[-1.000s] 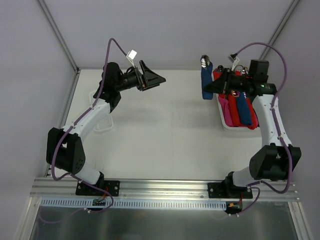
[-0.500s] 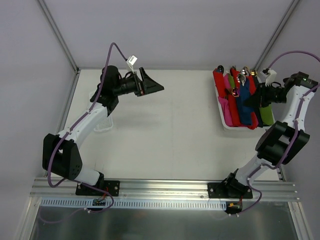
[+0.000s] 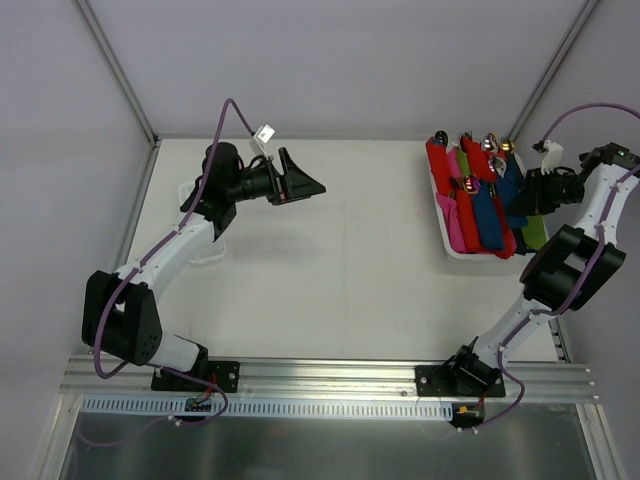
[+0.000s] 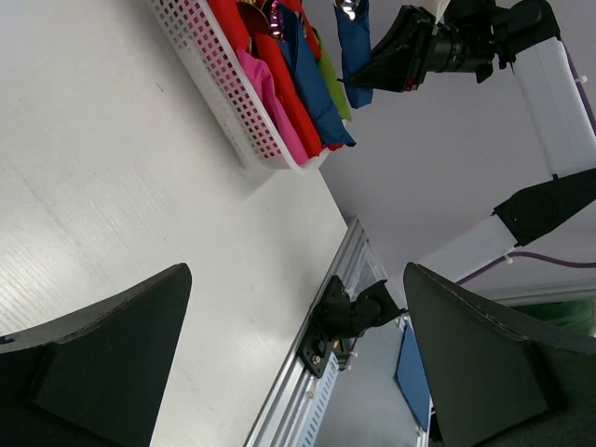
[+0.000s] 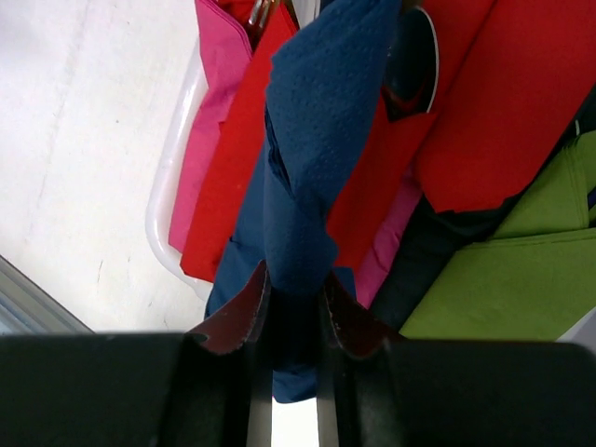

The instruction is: Place the utensils on the paper napkin and roll it up

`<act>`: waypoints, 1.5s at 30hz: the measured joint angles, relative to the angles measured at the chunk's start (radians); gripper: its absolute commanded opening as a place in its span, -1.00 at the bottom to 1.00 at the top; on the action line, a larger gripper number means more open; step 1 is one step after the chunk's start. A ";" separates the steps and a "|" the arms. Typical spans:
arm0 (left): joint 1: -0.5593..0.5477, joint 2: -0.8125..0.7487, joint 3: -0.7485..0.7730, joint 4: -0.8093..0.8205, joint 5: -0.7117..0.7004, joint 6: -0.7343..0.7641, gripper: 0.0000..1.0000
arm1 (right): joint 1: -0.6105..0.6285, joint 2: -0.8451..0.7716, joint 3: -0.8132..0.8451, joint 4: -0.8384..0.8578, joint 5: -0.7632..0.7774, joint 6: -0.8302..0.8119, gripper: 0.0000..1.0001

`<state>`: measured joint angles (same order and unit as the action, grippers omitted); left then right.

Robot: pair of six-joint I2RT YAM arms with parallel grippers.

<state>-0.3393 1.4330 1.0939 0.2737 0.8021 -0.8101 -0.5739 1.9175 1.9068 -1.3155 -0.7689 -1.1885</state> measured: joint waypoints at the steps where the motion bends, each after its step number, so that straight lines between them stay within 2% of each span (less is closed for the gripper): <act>1: 0.000 -0.002 -0.005 0.000 0.000 0.000 0.98 | -0.001 0.005 0.000 -0.001 0.006 -0.001 -1.00; 15: 0.000 -0.004 -0.025 0.000 -0.002 0.008 0.97 | -0.032 0.131 -0.050 -0.004 0.031 -0.004 -1.00; 23: 0.000 -0.004 -0.025 0.000 -0.018 0.007 0.97 | -0.047 0.218 0.034 -0.072 0.023 0.010 -1.00; 39: 0.000 -0.004 -0.029 0.000 -0.026 0.007 0.97 | -0.061 0.234 0.032 -0.066 0.027 0.060 -0.98; 42: 0.000 -0.004 -0.029 0.000 -0.026 0.007 0.98 | -0.061 0.237 0.034 -0.066 0.029 0.071 -0.63; 43: 0.000 -0.004 -0.029 0.000 -0.026 0.007 0.97 | -0.061 0.237 0.035 -0.066 0.031 0.077 -0.46; 45: 0.000 -0.004 -0.029 0.000 -0.026 0.007 0.97 | -0.061 0.237 0.036 -0.066 0.039 0.089 -0.31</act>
<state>-0.3393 1.4292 1.0653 0.2737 0.7757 -0.8032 -0.6353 2.1540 1.9427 -1.3819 -0.7300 -1.0992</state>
